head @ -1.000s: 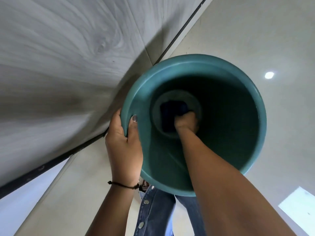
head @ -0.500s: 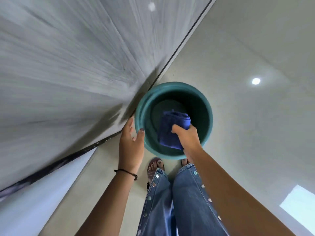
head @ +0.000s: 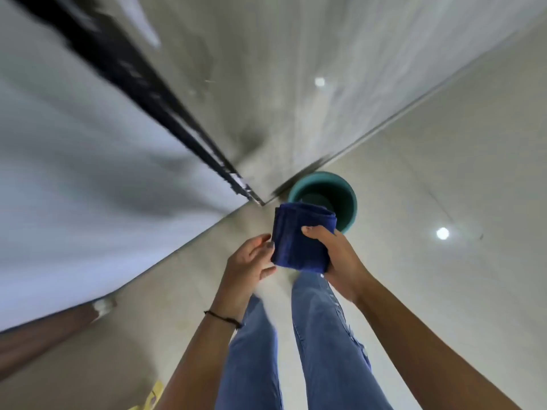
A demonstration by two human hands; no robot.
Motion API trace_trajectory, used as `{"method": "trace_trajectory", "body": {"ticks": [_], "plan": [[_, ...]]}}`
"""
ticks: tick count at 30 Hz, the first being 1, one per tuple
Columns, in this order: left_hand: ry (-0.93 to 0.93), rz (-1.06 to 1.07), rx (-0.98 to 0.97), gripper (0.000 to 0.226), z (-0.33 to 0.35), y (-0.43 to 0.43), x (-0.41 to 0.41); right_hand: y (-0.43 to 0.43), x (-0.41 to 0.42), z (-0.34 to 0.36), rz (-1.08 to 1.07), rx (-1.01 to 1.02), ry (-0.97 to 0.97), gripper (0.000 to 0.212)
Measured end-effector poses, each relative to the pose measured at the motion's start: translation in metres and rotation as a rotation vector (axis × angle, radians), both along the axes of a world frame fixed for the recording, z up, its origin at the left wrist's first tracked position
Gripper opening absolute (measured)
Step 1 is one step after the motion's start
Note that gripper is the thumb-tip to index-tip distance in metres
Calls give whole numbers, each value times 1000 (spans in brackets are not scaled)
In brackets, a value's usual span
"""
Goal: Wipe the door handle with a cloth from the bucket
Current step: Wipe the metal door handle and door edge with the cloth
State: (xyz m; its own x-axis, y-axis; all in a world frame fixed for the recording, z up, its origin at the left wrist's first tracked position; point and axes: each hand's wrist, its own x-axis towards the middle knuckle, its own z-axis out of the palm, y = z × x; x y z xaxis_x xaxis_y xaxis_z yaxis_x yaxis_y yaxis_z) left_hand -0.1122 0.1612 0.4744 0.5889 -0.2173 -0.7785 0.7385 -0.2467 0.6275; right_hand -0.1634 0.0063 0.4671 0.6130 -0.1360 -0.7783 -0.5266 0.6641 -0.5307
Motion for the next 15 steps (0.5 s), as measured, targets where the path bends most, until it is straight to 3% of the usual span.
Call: {"method": "trace_trajectory", "body": {"ticks": [3,8,15], "plan": [[-69,104,-20,21,49,62,-31,47,-10,54,66,107,-37,24],[-173,248,-76,21,92,181,-74,155,-28,107,315,50,-112,25],[-371,443,-69,19,131,376,-137,342,-76,140,506,16,-237,36]]}}
